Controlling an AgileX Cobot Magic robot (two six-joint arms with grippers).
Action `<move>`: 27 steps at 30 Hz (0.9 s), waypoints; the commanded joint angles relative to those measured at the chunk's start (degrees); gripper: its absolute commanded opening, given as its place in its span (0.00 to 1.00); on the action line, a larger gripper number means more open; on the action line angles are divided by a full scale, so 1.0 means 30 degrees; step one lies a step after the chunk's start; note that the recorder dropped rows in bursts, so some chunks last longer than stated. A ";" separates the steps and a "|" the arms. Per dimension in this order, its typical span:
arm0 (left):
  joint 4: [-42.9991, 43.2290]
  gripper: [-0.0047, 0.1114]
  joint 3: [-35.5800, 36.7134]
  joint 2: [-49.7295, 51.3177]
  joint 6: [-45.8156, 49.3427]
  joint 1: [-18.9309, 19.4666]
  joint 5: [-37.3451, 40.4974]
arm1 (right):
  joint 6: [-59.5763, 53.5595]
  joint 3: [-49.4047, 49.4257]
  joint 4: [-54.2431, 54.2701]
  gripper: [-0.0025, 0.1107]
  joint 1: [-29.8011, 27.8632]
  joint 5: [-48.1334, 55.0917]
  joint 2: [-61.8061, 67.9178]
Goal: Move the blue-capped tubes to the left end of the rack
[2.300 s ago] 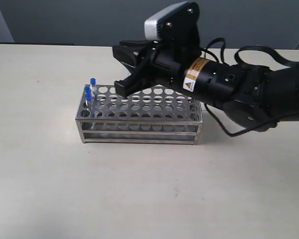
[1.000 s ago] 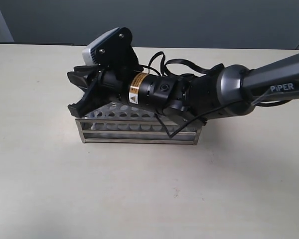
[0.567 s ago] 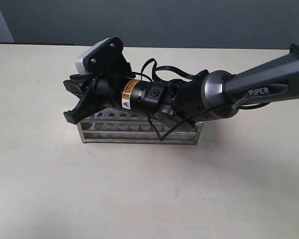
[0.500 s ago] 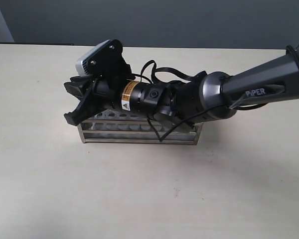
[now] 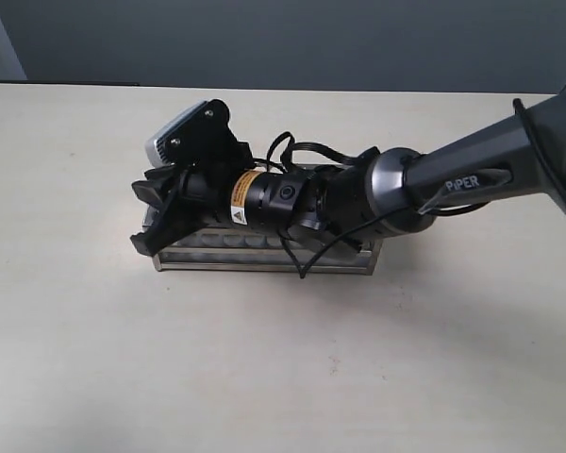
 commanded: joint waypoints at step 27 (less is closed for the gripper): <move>-0.0047 0.04 0.0095 -0.0070 -0.0070 0.0020 -0.0225 | -0.3086 0.9075 0.5981 0.02 -0.0875 0.6759 -1.6315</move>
